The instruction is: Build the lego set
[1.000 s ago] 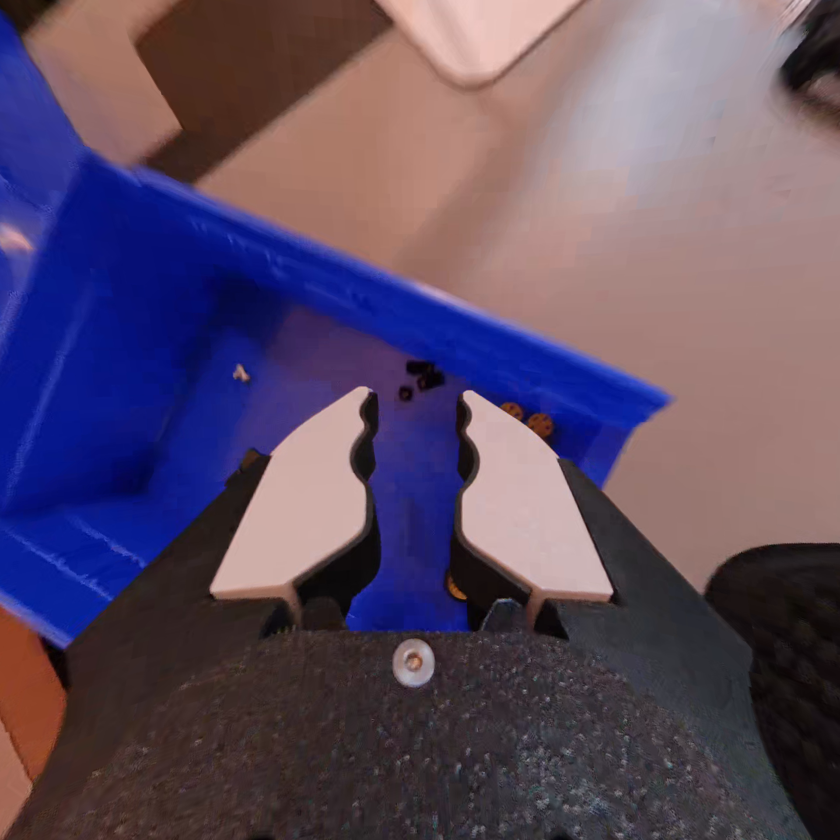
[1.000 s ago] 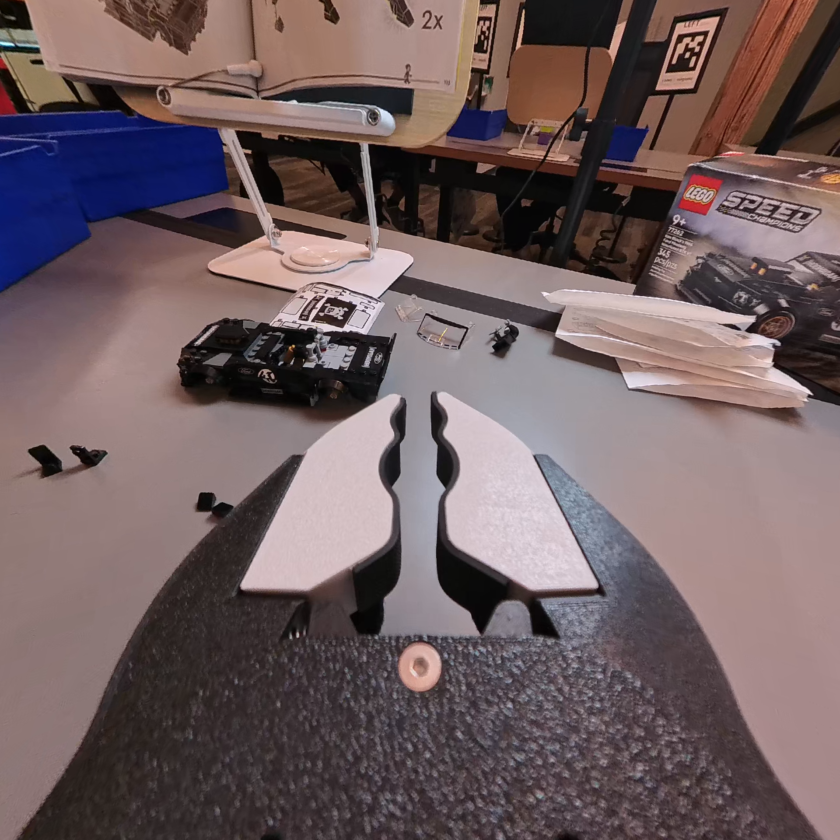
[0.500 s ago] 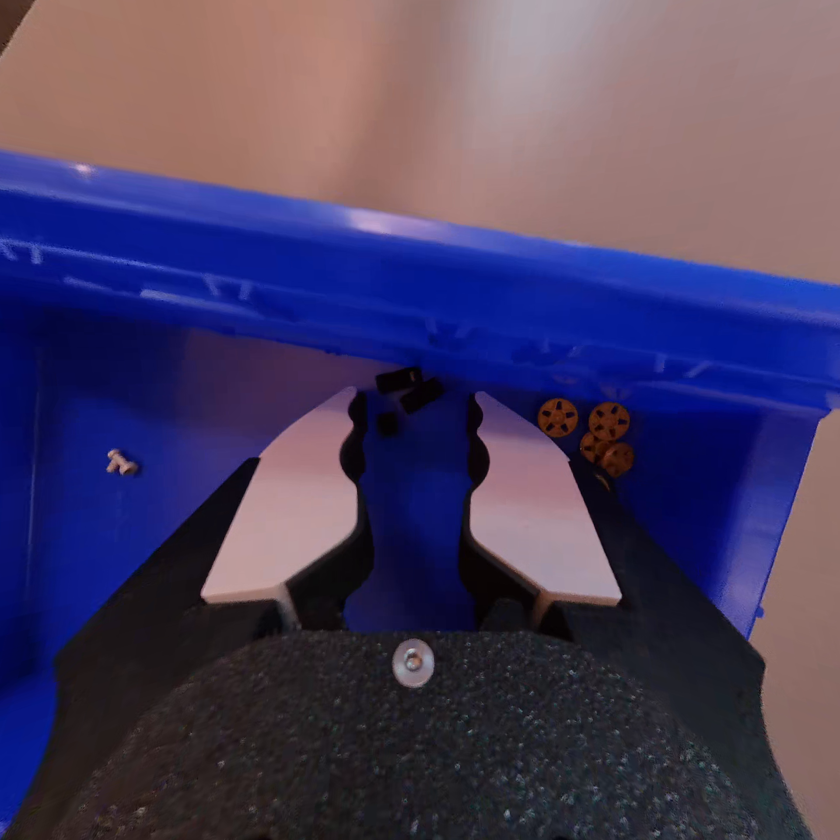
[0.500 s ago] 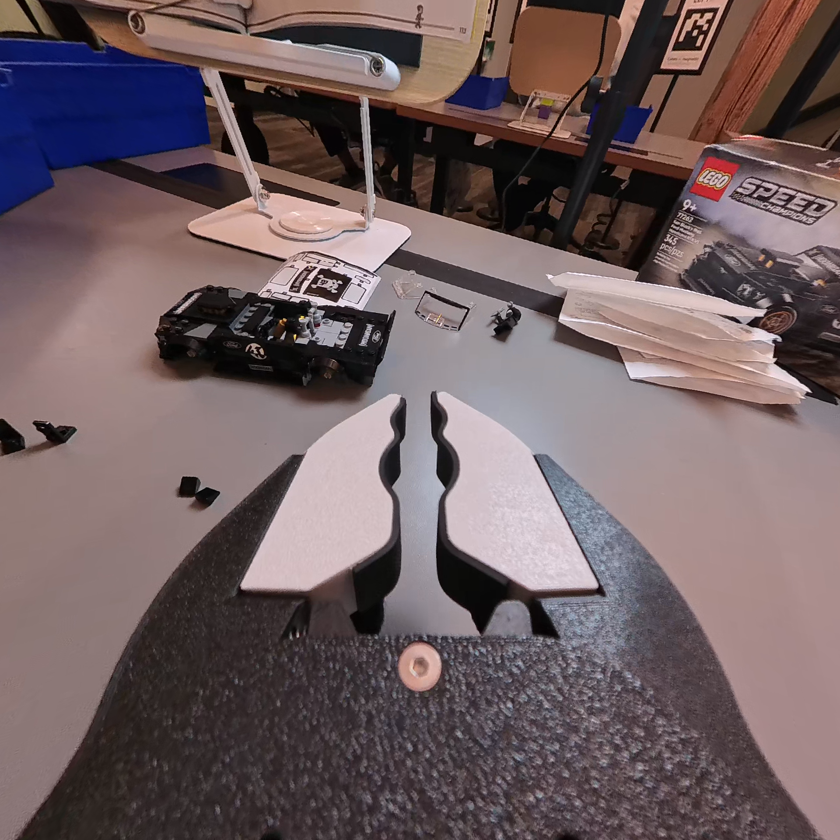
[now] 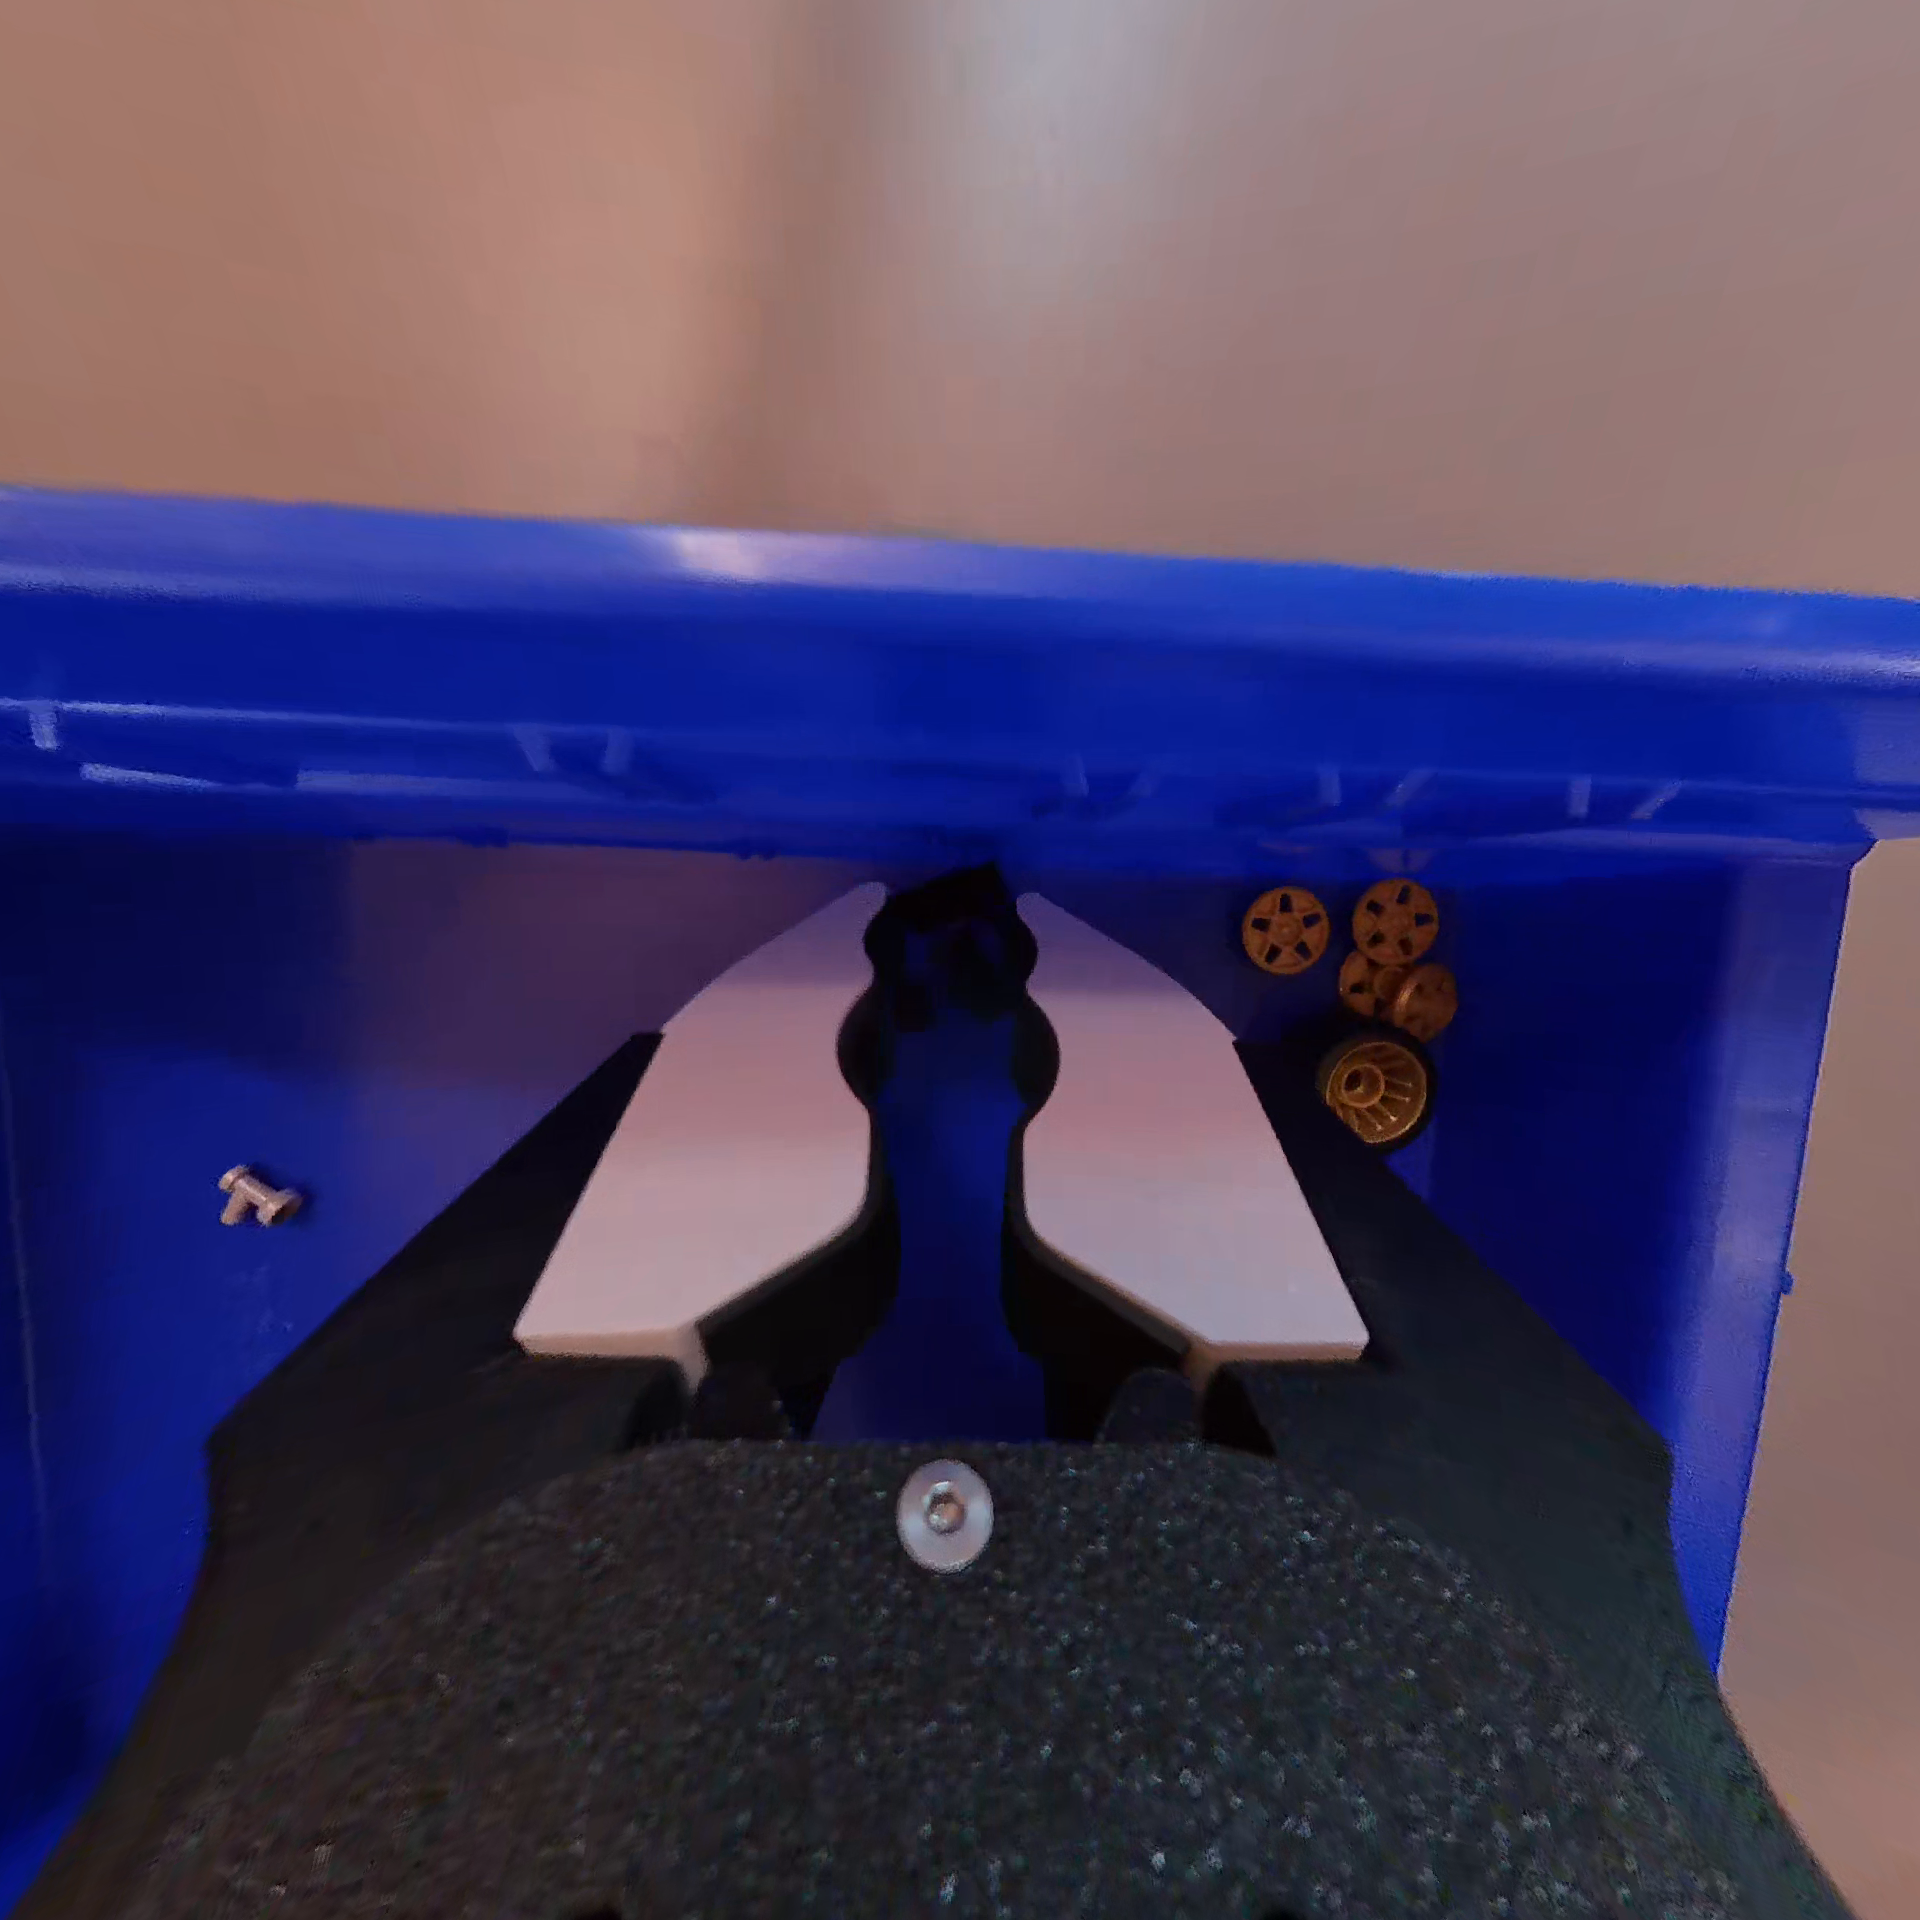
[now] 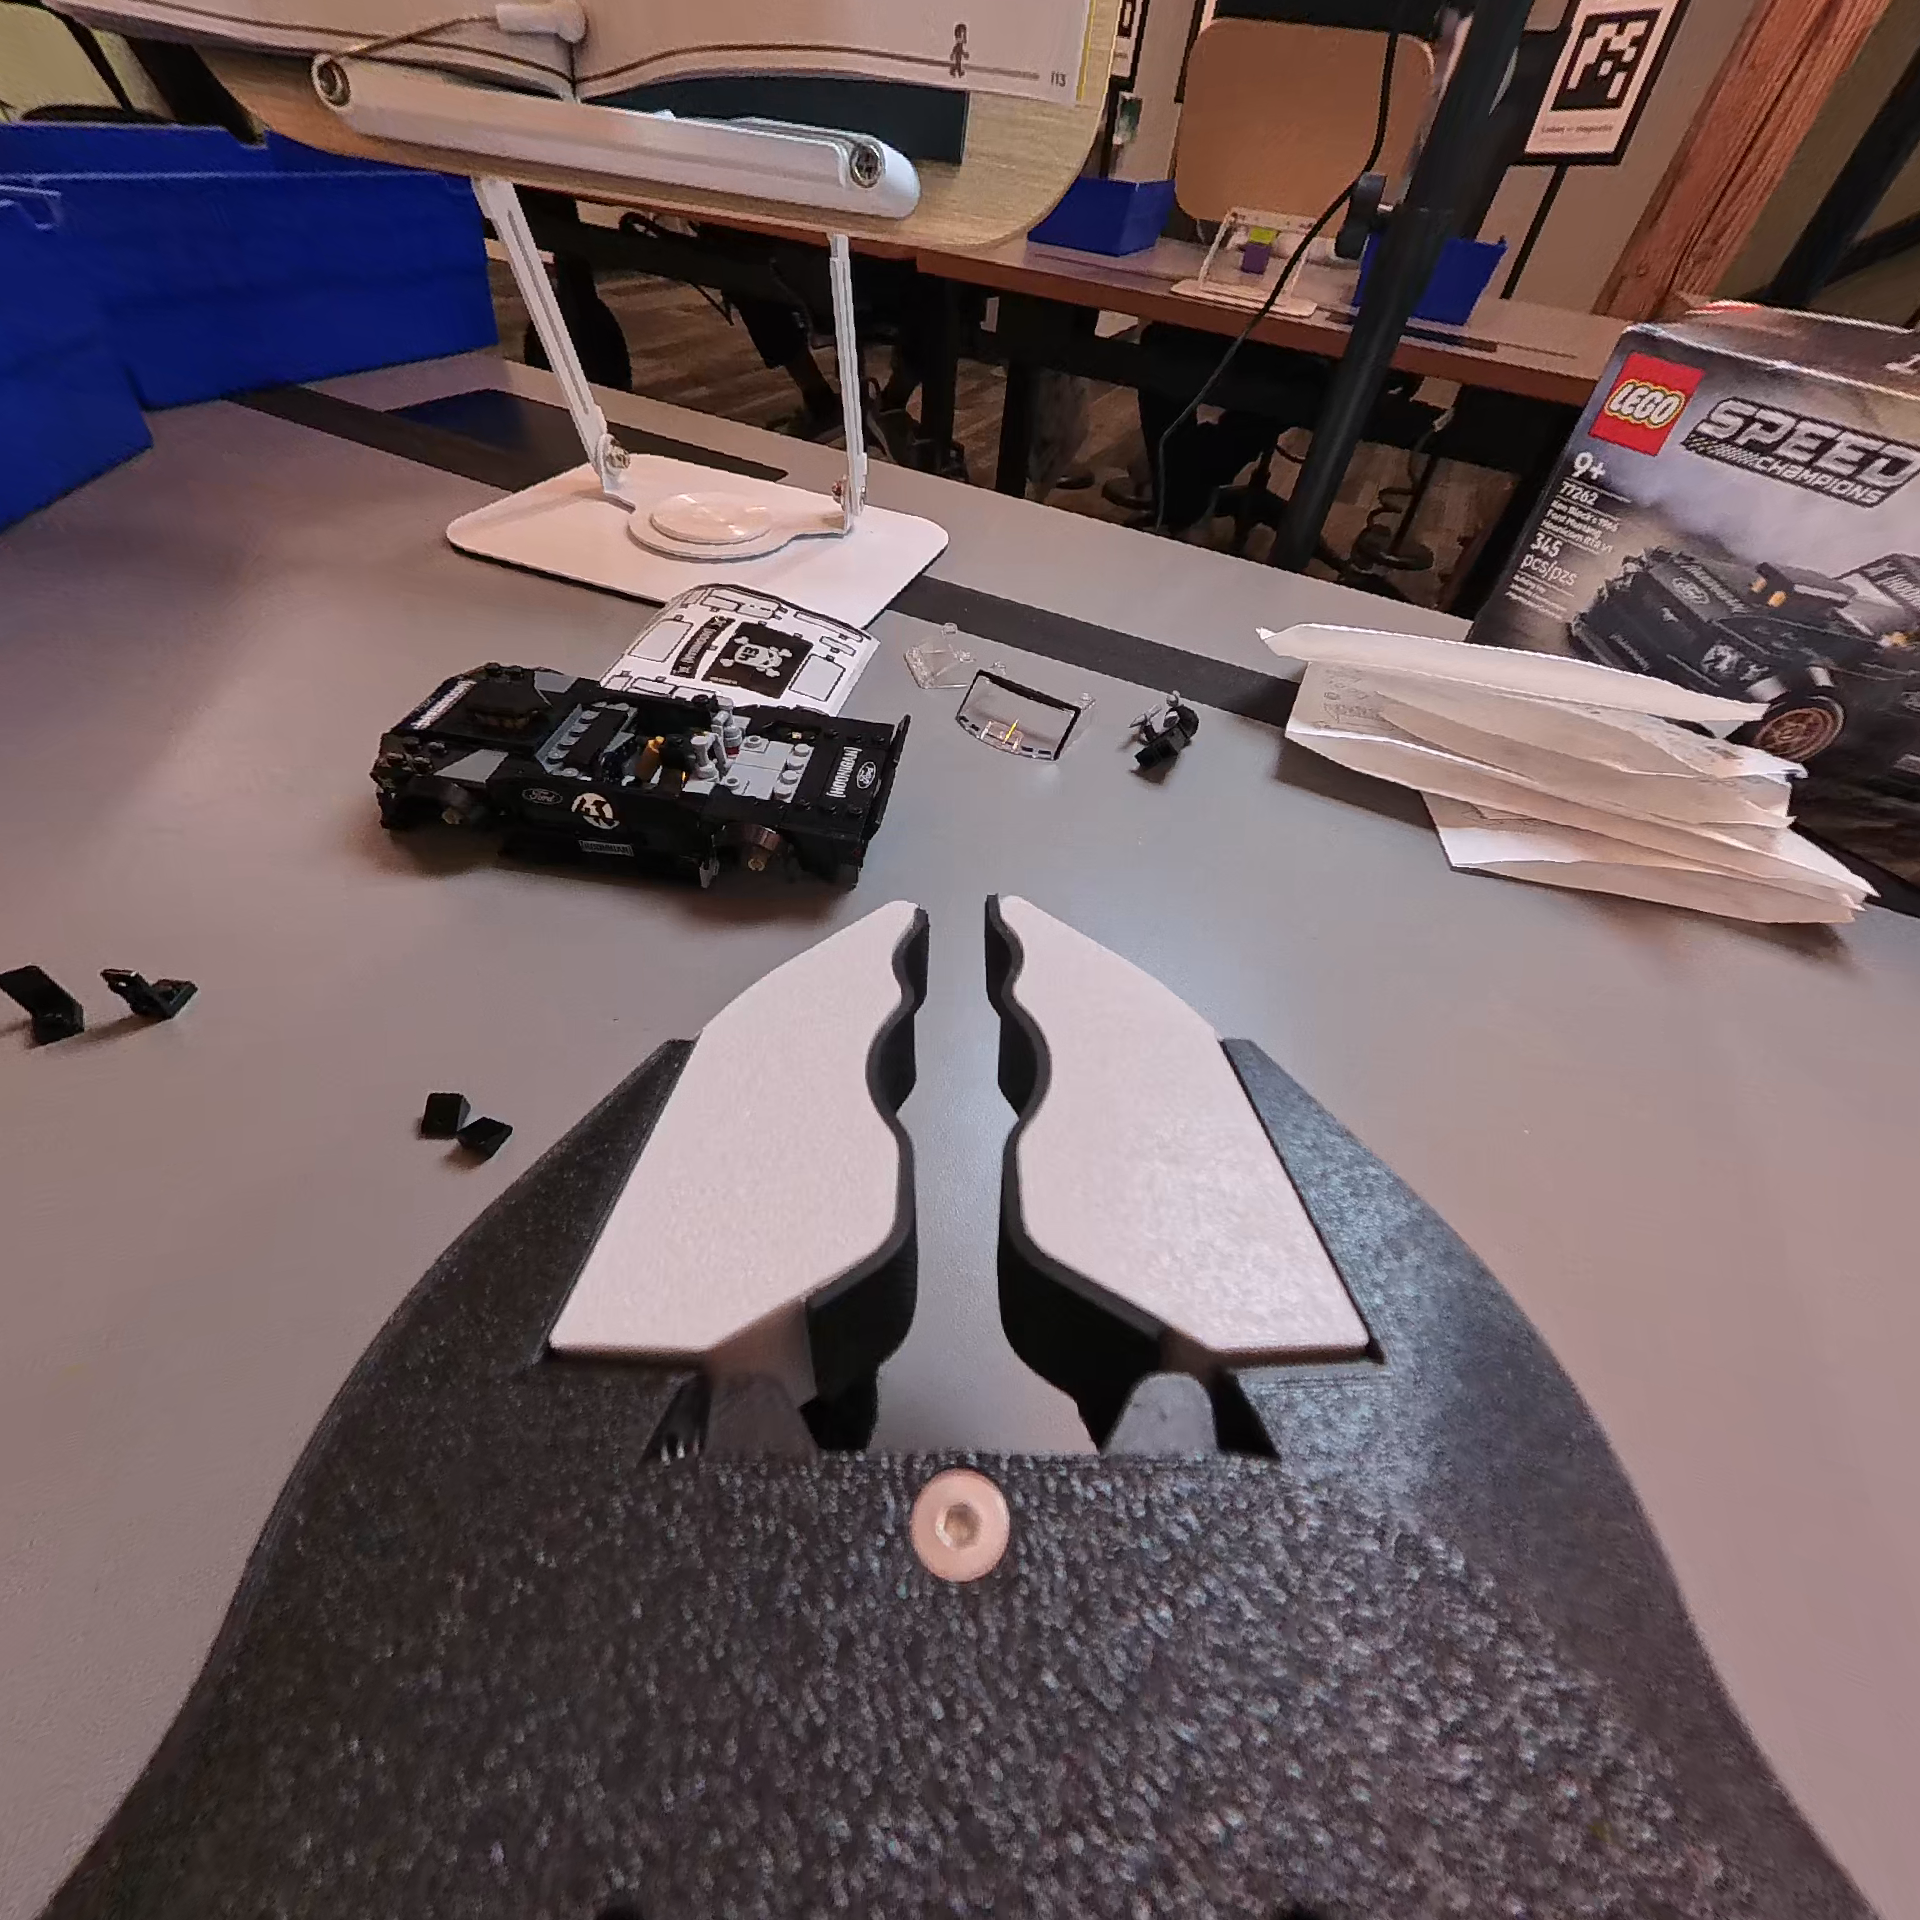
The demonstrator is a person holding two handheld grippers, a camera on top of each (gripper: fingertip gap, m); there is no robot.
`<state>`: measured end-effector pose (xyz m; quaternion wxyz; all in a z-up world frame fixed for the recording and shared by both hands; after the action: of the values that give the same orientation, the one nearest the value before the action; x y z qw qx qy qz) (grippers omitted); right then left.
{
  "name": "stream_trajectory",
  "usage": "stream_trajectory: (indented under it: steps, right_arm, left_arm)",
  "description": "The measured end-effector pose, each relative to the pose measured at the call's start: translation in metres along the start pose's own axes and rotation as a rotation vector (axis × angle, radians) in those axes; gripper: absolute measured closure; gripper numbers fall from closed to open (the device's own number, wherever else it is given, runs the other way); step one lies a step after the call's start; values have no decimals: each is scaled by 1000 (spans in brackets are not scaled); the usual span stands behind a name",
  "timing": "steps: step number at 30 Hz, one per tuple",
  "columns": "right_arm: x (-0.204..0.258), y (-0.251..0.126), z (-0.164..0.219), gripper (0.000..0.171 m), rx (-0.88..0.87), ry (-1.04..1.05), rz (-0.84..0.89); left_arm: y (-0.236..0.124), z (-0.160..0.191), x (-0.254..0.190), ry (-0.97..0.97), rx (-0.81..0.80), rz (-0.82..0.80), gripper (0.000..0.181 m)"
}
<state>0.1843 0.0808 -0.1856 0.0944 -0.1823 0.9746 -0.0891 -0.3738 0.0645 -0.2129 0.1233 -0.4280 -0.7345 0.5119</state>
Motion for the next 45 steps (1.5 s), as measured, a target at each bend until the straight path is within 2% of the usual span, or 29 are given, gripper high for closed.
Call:
stream_trajectory:
  steps: [4,8,13,20,23,26,29,32,36,39,45]
  right_arm:
    - [0,0,0,161,-2,3,-2]
    - [0,0,0,161,-3,3,-4]
    - [1,0,0,161,-3,1,-6]
    - [0,-1,-1,161,-8,2,-3]
    - [-1,-1,-1,161,-10,8,-2]
    - [-1,-1,-2,161,-11,8,-3]
    - [0,-1,-2,161,-13,0,-3]
    - [0,-2,-2,161,-21,-5,8]
    - [-2,-4,-4,161,-33,4,20]
    - [-4,-5,-5,161,-39,10,20]
    - [-9,-8,-7,161,-55,31,21]
  left_arm:
    - [0,0,-2,-2,25,-26,165]
    - [-7,1,-4,-9,21,-60,177]
    - [-25,-5,-11,-8,-39,-93,177]
    - [-38,-8,-26,23,-34,-125,177]
    - [-56,-20,-52,85,-126,-139,177]
    - [-68,-37,-103,189,-246,-85,177]
    - [-45,-53,-155,299,-292,-6,178]
    - [9,-62,-191,355,-253,56,178]
    - [77,-74,-218,309,-195,172,178]
    - [98,-87,-227,307,-187,238,178]
    - [127,-103,-243,319,-73,346,178]
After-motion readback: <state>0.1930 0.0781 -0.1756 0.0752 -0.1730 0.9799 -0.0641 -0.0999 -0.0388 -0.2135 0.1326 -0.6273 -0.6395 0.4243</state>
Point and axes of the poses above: each gripper's, where its closed fingertips meet, y out along the fingers, z out of its underside, x = y × z across the jaws, the point moved 8 cm from there along -y, back along the fingers, and after that the axes turned 14 degrees about z, right-handed, at the moved point
